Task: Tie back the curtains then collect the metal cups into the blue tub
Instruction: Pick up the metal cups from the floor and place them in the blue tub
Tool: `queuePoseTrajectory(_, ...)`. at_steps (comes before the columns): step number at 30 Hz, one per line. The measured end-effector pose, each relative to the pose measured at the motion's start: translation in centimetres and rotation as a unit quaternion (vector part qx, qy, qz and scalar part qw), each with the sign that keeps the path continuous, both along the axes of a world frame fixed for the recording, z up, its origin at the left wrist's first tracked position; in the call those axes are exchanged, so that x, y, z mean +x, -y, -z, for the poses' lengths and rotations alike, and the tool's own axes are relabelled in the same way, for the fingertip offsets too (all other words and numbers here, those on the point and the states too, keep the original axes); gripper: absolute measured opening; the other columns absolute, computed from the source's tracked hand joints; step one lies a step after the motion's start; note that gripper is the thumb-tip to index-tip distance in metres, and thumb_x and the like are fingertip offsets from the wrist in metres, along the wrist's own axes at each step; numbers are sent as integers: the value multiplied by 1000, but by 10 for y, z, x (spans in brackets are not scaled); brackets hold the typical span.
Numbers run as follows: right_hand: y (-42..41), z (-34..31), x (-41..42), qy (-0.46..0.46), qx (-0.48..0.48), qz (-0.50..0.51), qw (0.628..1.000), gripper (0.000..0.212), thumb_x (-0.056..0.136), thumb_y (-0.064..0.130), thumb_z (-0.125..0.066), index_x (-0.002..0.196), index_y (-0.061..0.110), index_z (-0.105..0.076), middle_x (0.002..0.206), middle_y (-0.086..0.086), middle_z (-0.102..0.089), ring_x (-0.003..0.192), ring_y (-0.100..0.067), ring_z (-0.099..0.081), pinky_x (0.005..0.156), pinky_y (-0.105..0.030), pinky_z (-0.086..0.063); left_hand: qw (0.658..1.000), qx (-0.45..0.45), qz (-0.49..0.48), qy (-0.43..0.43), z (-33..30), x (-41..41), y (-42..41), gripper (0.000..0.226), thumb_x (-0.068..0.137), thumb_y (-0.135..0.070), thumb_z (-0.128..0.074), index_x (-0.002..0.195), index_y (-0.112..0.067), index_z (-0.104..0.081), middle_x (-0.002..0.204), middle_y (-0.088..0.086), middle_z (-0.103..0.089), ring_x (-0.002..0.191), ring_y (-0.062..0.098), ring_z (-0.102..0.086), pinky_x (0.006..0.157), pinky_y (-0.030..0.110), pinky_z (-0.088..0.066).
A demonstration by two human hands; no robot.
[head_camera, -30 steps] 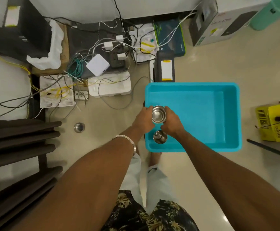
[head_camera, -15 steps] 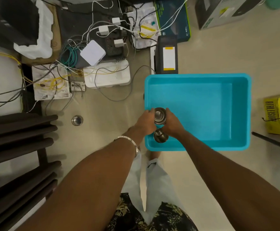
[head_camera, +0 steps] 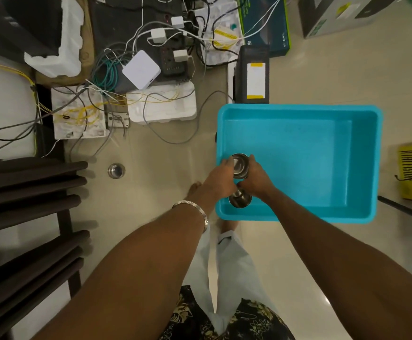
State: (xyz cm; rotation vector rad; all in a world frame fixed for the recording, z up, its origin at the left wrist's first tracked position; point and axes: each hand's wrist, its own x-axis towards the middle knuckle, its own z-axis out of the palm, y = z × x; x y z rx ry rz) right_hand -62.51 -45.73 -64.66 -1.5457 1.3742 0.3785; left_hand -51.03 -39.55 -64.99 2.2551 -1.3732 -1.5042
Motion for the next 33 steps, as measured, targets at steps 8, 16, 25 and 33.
queuePoseTrajectory(8,1,-22,-2,3,-8,6,1000,78,61,17,-84,127,6,-45,120,-10,-64,108,-28,-63,88,-41,-52,1000,2,-11,-2,-22,4,1,87,72,-22,-82,144,-11,-34,141,11,-49,123,31,-55,103,43,-47)
queuePoseTrajectory(16,-4,-70,6,8,-86,-73,994,98,71,28,-80,150,10,-25,145,-16,-40,132,-35,-43,105,-48,-41,996,-51,-76,-9,-66,13,-21,87,75,-30,-79,146,-16,-30,140,10,-44,122,27,-53,100,39,-48)
queuePoseTrajectory(25,-44,-115,48,33,-173,-291,940,90,82,32,-74,152,8,-23,150,-13,-35,136,-31,-38,112,-41,-32,979,-75,-186,34,-108,46,-91,92,83,-22,-72,154,-11,-14,158,17,-18,134,34,-43,106,43,-42)
queuePoseTrajectory(33,-106,-138,140,40,-166,-427,888,89,87,31,-68,156,12,-15,159,-12,-23,142,-28,-30,113,-36,-29,952,-53,-295,61,-118,118,-175,98,84,-25,-72,155,-12,-6,159,18,-15,136,35,-40,104,40,-40)
